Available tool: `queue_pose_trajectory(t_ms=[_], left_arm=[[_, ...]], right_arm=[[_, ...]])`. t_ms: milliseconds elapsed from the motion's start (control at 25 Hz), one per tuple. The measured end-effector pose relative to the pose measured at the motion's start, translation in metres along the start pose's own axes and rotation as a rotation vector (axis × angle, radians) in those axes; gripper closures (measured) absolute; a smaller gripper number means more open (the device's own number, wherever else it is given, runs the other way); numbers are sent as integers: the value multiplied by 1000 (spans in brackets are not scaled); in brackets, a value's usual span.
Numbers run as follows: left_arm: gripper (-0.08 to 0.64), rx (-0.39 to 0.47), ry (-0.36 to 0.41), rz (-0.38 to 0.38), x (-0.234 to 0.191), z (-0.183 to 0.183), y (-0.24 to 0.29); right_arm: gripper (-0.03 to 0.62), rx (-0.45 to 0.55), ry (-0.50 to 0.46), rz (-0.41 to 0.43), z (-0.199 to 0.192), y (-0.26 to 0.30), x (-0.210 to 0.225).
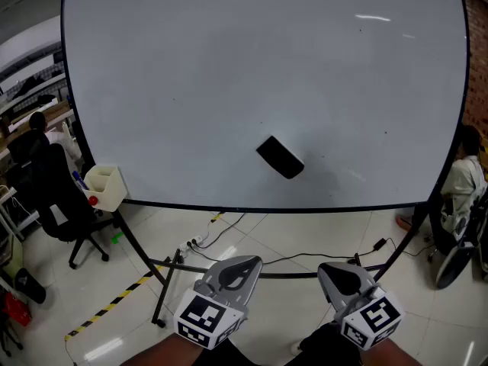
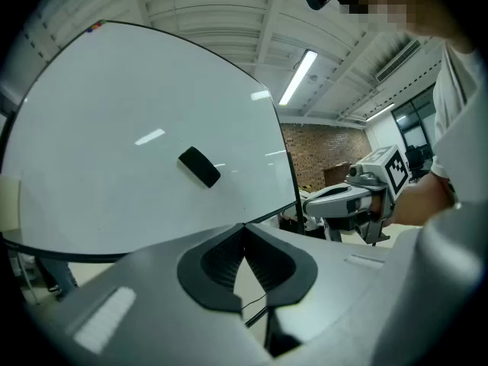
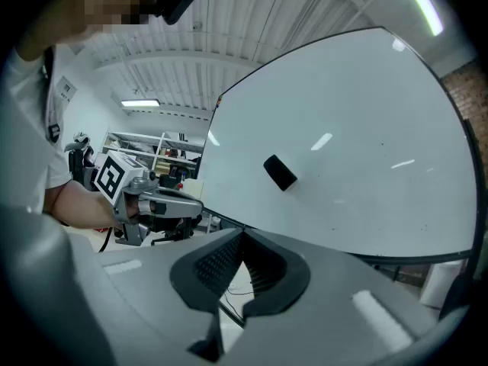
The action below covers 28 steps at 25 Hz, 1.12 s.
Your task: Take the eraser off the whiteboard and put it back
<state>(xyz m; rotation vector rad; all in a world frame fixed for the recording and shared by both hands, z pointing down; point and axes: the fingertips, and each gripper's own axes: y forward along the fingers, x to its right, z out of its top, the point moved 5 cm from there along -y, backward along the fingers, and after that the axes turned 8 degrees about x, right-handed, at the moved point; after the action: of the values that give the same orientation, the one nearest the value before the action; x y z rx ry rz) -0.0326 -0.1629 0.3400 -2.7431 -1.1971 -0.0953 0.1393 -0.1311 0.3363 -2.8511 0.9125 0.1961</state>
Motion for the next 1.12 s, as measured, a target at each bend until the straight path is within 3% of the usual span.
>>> queue_pose_trajectory(t_ms=[640,1120], left_arm=[[543,8,1,24,-8,12,-3],[543,69,35,48,-43,43,32]], right_arm=[[591,49,34,-4,23,0,8],[591,32,-7,7,41,50,44]])
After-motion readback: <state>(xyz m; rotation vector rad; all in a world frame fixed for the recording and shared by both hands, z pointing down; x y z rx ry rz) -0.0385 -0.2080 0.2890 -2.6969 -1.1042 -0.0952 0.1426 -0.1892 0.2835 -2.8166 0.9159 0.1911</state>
